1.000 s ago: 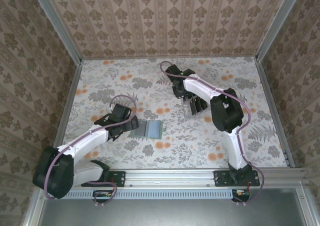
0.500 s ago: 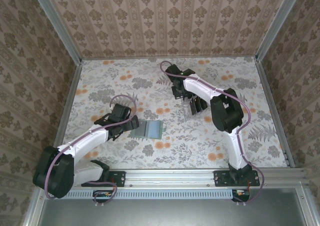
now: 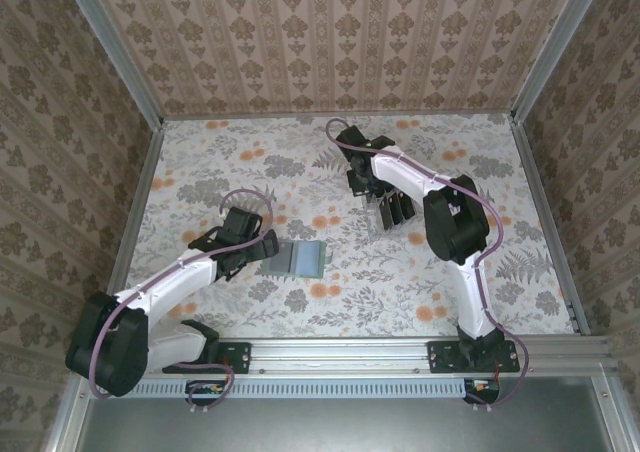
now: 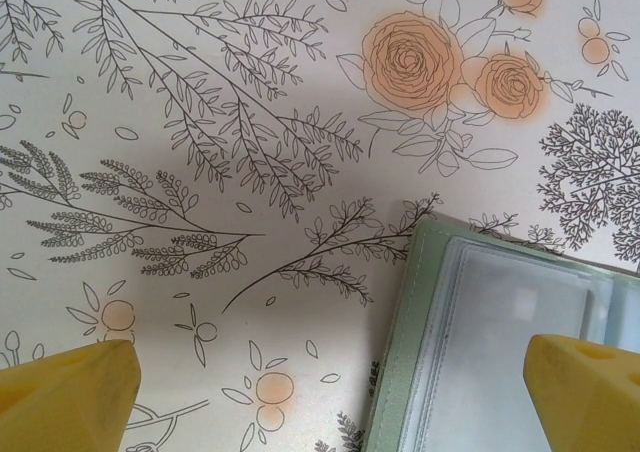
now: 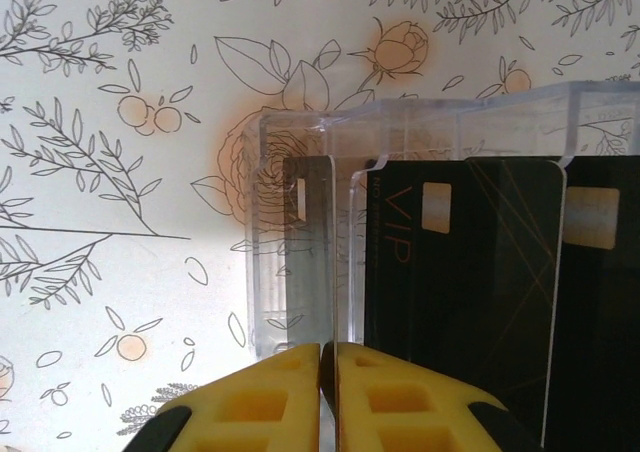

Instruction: Put the credit cards into the card holder

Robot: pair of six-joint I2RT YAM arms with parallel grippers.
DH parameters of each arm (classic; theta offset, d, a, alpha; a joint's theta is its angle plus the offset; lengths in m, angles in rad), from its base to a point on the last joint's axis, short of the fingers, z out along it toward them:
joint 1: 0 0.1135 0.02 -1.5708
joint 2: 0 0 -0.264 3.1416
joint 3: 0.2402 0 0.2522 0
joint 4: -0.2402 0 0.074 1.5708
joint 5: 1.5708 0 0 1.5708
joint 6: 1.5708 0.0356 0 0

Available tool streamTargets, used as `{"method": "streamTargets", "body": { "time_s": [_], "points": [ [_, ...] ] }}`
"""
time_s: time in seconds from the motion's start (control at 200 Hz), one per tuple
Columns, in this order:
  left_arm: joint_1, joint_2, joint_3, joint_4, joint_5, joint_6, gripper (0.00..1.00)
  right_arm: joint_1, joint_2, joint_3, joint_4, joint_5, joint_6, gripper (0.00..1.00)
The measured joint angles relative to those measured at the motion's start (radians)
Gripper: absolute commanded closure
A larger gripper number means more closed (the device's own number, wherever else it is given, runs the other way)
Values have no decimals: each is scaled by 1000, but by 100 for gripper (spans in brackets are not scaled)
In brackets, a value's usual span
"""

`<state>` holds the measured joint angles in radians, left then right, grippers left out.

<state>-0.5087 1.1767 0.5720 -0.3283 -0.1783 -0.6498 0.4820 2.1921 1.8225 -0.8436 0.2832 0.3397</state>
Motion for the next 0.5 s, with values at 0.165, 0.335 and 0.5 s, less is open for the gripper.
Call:
{"method": "streamTargets", "body": {
  "time_s": [0.165,0.335,0.5],
  "points": [
    [0,0,0,0,0,0,0,-1,0,0,6,-21,0,86],
    [0,0,0,0,0,0,0,-5,0,0,6,-37,4,86],
    [0,0,0,0,0,0,0,-12,0,0,10,-56,8,92]
  ]
}}
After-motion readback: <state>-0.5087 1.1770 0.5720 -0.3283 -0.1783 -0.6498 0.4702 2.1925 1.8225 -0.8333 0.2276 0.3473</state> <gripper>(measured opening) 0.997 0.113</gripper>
